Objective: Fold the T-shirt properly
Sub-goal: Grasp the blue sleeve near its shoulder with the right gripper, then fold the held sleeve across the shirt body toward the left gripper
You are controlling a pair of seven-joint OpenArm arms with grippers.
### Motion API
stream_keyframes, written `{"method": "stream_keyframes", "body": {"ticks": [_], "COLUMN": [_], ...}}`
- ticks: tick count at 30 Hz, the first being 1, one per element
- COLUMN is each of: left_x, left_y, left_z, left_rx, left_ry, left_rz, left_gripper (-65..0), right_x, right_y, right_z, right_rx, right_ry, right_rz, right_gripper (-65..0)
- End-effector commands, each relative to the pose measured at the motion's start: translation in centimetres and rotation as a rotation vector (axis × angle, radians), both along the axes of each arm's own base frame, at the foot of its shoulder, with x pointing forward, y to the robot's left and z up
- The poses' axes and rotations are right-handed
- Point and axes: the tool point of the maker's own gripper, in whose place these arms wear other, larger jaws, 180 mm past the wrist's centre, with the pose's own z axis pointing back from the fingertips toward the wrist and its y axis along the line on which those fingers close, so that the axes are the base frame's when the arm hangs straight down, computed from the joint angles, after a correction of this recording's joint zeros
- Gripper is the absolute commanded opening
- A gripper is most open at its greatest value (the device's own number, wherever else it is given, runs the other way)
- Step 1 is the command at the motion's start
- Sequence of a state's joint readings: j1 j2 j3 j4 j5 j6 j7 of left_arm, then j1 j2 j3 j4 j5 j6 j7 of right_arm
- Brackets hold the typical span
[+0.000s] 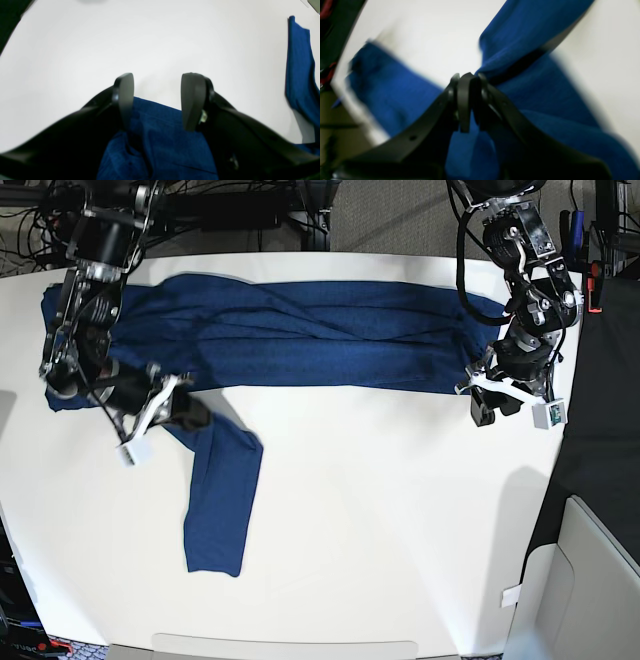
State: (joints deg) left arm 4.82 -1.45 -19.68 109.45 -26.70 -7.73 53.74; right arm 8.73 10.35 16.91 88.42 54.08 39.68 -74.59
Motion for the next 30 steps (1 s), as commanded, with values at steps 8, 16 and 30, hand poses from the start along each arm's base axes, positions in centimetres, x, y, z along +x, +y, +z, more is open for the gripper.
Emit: {"method": "stream_keyframes", "body": {"ticks": [8, 16, 30], "left_x": [-0.4, -1.6, -2.0], "left_y": [-0.3, -0.5, -0.5], "left_z": [0.2, -0.9, -1.3], "left_rx": [-0.002, -0.016, -0.016], "left_ry": [-0.022, 0.012, 0.025], "left_rz": [-0.001, 0.006, 0.006], "left_gripper": [-35.6, -35.7, -35.7], "right_x": [-2.9, -6.5, -6.6], "right_y": [6.0, 10.9, 6.6], "right_z": [2.8, 1.2, 0.8], "right_rx": [0.150, 0.196, 0.089], "right_ry": [-0.052, 0.022, 0.013], "right_rz": [0.181, 0.307, 0.262], "right_gripper": [-61.2, -61.2, -32.9]}}
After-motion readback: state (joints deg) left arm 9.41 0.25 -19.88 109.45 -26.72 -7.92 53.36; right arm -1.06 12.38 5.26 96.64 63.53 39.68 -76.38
